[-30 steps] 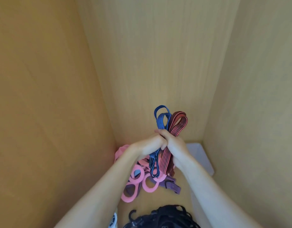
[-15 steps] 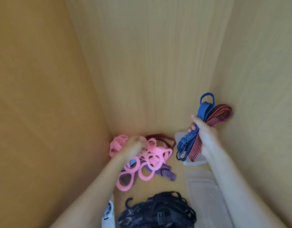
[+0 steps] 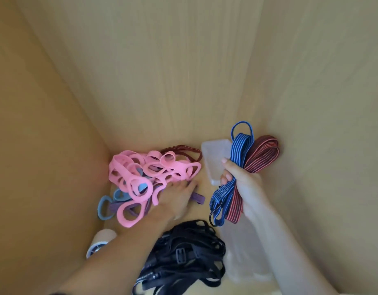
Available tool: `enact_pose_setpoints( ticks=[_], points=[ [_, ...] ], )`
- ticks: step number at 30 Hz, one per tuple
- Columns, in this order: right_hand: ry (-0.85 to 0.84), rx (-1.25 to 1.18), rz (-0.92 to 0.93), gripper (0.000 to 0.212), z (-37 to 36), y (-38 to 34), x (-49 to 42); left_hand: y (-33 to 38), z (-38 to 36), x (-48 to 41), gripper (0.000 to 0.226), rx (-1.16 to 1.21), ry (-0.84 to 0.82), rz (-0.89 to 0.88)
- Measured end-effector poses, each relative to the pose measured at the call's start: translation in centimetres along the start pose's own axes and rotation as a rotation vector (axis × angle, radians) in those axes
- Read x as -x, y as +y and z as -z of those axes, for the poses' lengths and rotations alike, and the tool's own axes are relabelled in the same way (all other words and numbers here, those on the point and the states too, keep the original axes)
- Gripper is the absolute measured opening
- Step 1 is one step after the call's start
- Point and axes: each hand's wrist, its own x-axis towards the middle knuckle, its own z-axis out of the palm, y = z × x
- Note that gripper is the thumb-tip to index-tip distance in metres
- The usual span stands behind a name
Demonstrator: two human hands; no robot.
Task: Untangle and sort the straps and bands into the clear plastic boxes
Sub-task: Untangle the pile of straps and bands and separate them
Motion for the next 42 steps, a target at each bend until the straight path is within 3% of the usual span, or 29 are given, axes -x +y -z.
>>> enact_pose_setpoints(
  ticks=[6, 9, 11, 13, 15, 19, 26, 27, 29, 42],
  points=[
    [0.013, 0.019, 0.025, 0.021, 1.7, 0.0, 0.3, 0.3, 1.0, -1.4, 0.022, -0.091, 0.011, 0.007],
    [0.006, 0.007, 0.013, 0.025, 1.6, 0.0, 0.3, -0.1, 0.6, -2.1, 0.025, -0.117, 0.027, -0.005],
    [0.003, 0.006, 0.01, 0.027, 1.5, 0.0, 0.3, 0.1, 1.4, -1.9, 0.013, -0.125, 0.024, 0.008],
    [0.002, 0.004, 0.013, 0.029, 1.3, -0.1, 0.2, 0.2, 1.5, -1.8, 0.027, -0.105, 0.074, 0.045],
    [-0.007, -0.018, 0.005, 0.026, 1.0, -0.2, 0.2, -0.1, 2.7, -1.5, 0.033, 0.026, 0.135, 0.102],
    [-0.022, -0.075, -0.017, 0.027, 0.3, -0.4, -0.1, -2.7, 6.5, -1.6, 0.017, 0.408, 0.235, 0.19],
    [-0.09, -0.016, 0.021, 0.034, -2.3, -0.4, -0.7, -8.9, 14.8, -1.9, 0.013, 0.916, 0.413, 0.386],
    [-0.103, -0.012, 0.023, 0.034, -2.8, -0.5, -0.7, -9.3, 16.3, -1.7, 0.007, 1.019, 0.433, 0.377],
    [-0.123, 0.001, 0.015, 0.023, -3.6, -0.6, -0.8, -9.7, 19.4, -0.9, 0.016, 1.101, 0.464, 0.334],
    [-0.224, 0.128, 0.19, 0.009, -10.8, -5.0, -1.1, -9.0, 32.7, 3.5, 0.014, 1.118, 0.643, 0.062]
  ],
)
